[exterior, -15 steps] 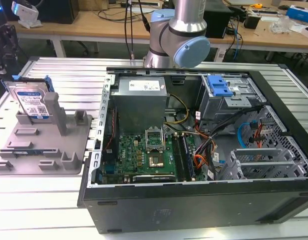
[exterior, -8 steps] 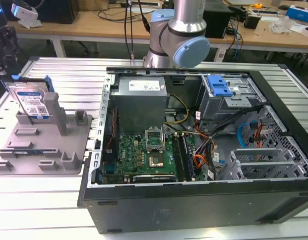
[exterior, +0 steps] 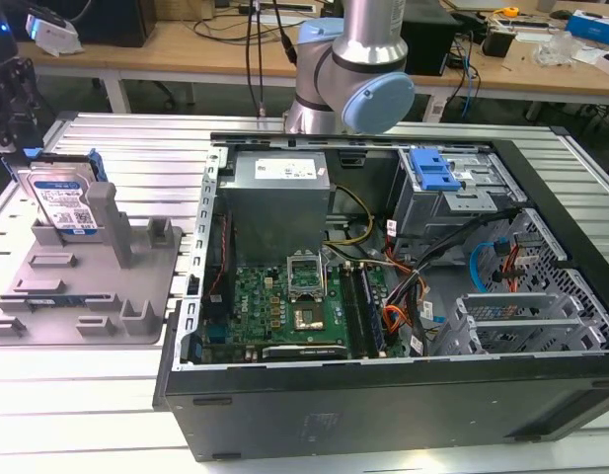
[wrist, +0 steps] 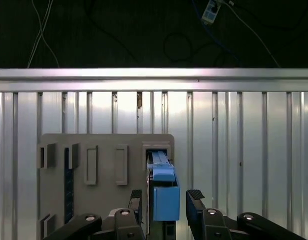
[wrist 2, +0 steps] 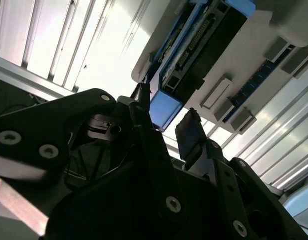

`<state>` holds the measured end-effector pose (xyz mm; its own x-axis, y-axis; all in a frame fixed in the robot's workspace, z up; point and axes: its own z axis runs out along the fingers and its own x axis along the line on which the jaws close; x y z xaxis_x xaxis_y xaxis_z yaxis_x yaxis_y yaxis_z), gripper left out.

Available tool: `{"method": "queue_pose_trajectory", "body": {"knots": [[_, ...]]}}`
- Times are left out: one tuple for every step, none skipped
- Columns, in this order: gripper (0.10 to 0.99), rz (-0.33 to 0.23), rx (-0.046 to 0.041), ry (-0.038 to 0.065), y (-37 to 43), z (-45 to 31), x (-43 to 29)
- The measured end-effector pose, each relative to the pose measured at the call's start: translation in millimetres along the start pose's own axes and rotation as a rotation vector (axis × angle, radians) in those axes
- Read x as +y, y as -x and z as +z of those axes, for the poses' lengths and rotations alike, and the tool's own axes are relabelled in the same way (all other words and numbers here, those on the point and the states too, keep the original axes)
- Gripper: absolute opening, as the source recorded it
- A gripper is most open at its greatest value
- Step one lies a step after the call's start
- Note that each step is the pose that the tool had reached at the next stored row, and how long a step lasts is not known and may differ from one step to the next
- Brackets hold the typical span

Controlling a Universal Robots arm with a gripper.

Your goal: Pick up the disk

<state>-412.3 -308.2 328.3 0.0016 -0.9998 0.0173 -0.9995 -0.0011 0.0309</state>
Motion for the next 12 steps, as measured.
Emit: {"method": "queue_pose_trajectory", "body": {"knots": [[0.482, 0.000, 0.0000, 0.000, 0.0, 0.5, 0.0], [0.482, 0.000, 0.0000, 0.000, -0.1, 1.6, 0.0], [0.482, 0.000, 0.0000, 0.000, -0.1, 2.0, 0.0], [0.482, 0.000, 0.0000, 0.000, -0.2, 3.1, 0.0], [0.482, 0.000, 0.0001, 0.000, -0.2, 4.7, -0.1], [0.482, 0.000, 0.0001, 0.000, -0.2, 5.3, -0.2], [0.482, 0.000, 0.0002, 0.000, -0.2, 5.6, -0.2], [0.482, 0.000, 0.0001, 0.000, -0.3, 6.2, -0.3], [0.482, 0.000, 0.0002, 0.000, -0.4, 6.6, -0.4], [0.482, 0.000, 0.0001, 0.000, -0.4, 6.8, -0.5], [0.482, 0.000, 0.0001, 0.000, -0.5, 7.6, -1.1], [0.482, 0.000, 0.0000, 0.000, -0.5, 7.9, -1.4]]}}
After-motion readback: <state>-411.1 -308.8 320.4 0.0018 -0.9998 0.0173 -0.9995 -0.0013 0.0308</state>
